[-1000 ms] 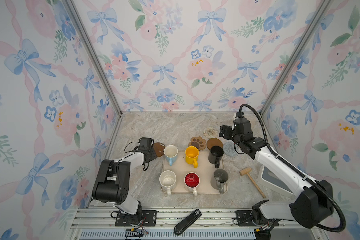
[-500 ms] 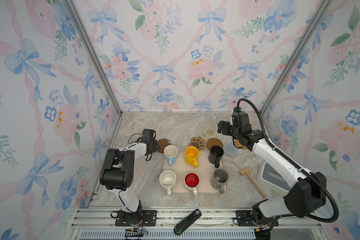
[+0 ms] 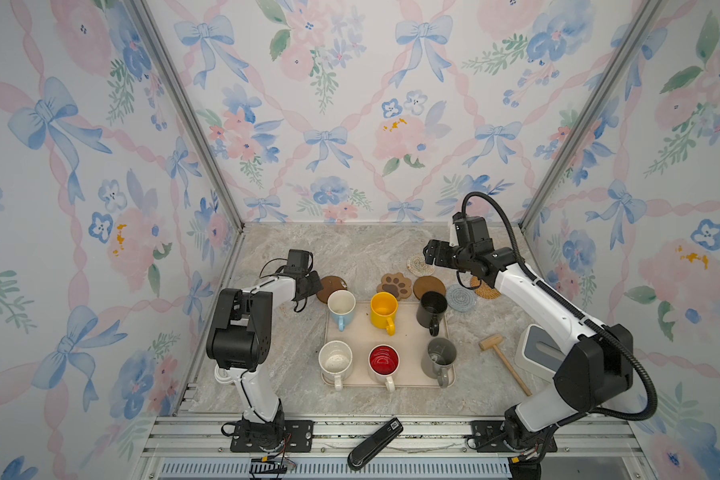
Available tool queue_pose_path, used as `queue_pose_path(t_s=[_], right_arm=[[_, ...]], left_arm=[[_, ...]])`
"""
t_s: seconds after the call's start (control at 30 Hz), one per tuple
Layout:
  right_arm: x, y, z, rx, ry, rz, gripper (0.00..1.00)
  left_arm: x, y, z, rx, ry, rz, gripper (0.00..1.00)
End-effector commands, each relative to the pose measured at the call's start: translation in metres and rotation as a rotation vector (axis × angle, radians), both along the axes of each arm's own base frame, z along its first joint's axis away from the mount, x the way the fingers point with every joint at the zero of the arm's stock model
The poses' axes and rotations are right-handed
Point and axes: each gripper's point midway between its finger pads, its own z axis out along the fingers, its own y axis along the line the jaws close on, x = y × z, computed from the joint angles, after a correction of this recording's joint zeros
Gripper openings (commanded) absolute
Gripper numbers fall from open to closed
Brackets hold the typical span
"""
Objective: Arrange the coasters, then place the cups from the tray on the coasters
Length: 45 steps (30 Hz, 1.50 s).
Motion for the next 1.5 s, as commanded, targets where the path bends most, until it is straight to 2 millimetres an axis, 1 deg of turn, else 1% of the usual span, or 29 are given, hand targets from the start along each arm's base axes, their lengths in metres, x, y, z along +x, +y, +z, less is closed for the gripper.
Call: queue_pose_path(t_s=[0.0, 0.03, 0.13, 0.2, 0.3, 0.43, 0.53, 0.6, 0.67, 0.8, 0.87, 1.0, 1.17, 1.3, 1.47], right_arm=[[0.01, 0.019, -0.016, 0.002, 0.092, 0.095, 0.87], [0.014, 0.02, -0.019, 0.003, 0.117, 0.108, 0.83], [0.029, 0.023, -0.032, 0.038, 0.192, 0.154, 0.65], [0.042, 0.025, -0.04, 0.079, 0.235, 0.17, 0.51], [0.056, 0.026, -0.052, 0.12, 0.304, 0.196, 0.4], [0.07, 0.031, -0.073, 0.114, 0.384, 0.231, 0.39], [0.077, 0.034, -0.092, 0.111, 0.447, 0.258, 0.42], [0.08, 0.034, -0.106, 0.109, 0.49, 0.272, 0.42], [0.081, 0.03, -0.12, 0.107, 0.531, 0.274, 0.42], [0.08, 0.024, -0.14, 0.134, 0.581, 0.267, 0.41], [0.078, 0.024, -0.149, 0.15, 0.598, 0.268, 0.42], [0.072, 0.031, -0.161, 0.191, 0.628, 0.297, 0.44], [0.065, 0.034, -0.177, 0.208, 0.678, 0.315, 0.43], [0.058, 0.042, -0.187, 0.242, 0.713, 0.341, 0.4], [0.054, 0.047, -0.194, 0.249, 0.733, 0.36, 0.42]], left_arm=[[-0.004, -0.006, 0.02, -0.03, -0.038, -0.038, 0.07], [-0.006, -0.007, 0.02, -0.035, -0.038, -0.047, 0.07], [-0.014, -0.011, 0.019, -0.054, -0.029, -0.058, 0.08], [-0.018, -0.013, 0.018, -0.059, -0.026, -0.066, 0.08], [-0.022, -0.017, 0.02, -0.066, -0.026, -0.074, 0.08], [-0.022, -0.021, 0.023, -0.076, -0.033, -0.09, 0.09], [-0.023, -0.022, 0.024, -0.079, -0.034, -0.085, 0.09], [-0.025, -0.022, 0.023, -0.081, -0.03, -0.079, 0.09], [-0.026, -0.023, 0.022, -0.082, -0.025, -0.075, 0.09], [-0.028, -0.028, 0.018, -0.085, -0.014, -0.079, 0.09], [-0.028, -0.031, 0.017, -0.087, -0.011, -0.084, 0.09], [-0.028, -0.032, 0.015, -0.081, -0.007, -0.081, 0.11], [-0.027, -0.032, 0.01, -0.074, 0.003, -0.076, 0.11], [-0.027, -0.034, 0.003, -0.077, 0.021, -0.077, 0.11], [-0.027, -0.037, -0.002, -0.074, 0.035, -0.083, 0.11]])
